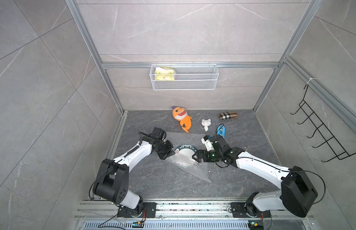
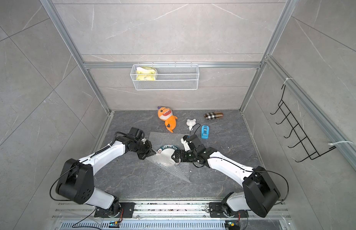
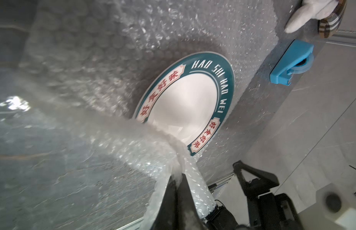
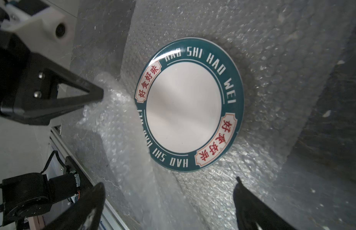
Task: Wrap dinner plates in bubble wrap
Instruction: Wrap the plate in the bubble wrap.
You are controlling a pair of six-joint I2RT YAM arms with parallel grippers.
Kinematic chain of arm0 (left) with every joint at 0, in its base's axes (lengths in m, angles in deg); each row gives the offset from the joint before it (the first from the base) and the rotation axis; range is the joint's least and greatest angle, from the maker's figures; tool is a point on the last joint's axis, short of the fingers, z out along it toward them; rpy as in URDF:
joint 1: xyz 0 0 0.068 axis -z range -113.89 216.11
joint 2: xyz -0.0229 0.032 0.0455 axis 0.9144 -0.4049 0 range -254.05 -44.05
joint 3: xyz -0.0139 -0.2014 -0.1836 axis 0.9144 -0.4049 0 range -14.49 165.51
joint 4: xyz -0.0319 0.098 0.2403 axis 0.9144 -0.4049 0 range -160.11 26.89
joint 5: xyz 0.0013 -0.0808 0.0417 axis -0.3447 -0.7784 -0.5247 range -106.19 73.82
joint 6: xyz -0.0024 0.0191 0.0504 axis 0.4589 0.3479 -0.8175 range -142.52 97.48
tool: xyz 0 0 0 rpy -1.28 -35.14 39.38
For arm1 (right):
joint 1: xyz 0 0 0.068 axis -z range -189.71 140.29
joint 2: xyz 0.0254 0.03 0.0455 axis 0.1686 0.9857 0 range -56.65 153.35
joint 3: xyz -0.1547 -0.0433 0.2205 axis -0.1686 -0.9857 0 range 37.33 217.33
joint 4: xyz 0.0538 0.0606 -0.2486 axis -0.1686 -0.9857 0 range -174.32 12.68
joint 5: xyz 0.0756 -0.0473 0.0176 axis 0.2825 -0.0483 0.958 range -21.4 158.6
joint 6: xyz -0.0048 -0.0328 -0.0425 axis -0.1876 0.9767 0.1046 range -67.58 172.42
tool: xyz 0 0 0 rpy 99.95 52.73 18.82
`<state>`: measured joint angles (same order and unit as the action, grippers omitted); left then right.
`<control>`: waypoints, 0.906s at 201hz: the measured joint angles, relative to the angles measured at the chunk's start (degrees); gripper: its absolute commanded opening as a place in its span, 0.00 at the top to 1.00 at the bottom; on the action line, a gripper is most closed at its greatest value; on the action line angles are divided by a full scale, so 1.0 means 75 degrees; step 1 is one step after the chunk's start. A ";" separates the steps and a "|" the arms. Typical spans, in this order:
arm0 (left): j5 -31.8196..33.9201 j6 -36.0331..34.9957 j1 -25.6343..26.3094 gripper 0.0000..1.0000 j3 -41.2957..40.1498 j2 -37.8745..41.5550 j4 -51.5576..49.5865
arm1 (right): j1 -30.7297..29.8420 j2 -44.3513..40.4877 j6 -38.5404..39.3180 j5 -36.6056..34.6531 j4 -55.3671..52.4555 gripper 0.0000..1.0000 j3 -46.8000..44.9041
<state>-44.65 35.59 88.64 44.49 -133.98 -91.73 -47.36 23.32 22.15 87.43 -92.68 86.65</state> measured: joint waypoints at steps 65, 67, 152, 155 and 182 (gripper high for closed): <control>-0.0087 0.0452 0.0099 1.00 0.1282 -0.2022 0.0376 | -0.0466 -0.0294 0.0641 -0.0935 -0.0857 0.00 0.0391; -0.0090 0.0458 0.0102 1.00 0.1303 -0.2057 0.0391 | -0.0466 -0.0341 0.0644 -0.0970 -0.0895 0.00 0.0402; 0.0058 0.0586 0.0233 1.00 0.1714 -0.2725 0.0487 | -0.1043 0.0740 0.0373 -0.0388 -0.0187 0.52 0.1192; 0.0061 0.0595 0.0242 1.00 0.1714 -0.2725 0.0490 | -0.1070 0.0857 0.0376 -0.0353 -0.0117 0.53 0.1192; 0.0090 0.0635 0.0280 1.00 0.1719 -0.2725 0.0513 | -0.1137 0.1778 0.0070 -0.0256 0.0472 0.57 0.1189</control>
<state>-43.98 40.35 90.74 57.38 -154.42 -87.88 -55.88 36.65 22.68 85.50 -89.13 95.57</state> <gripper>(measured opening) 0.043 0.438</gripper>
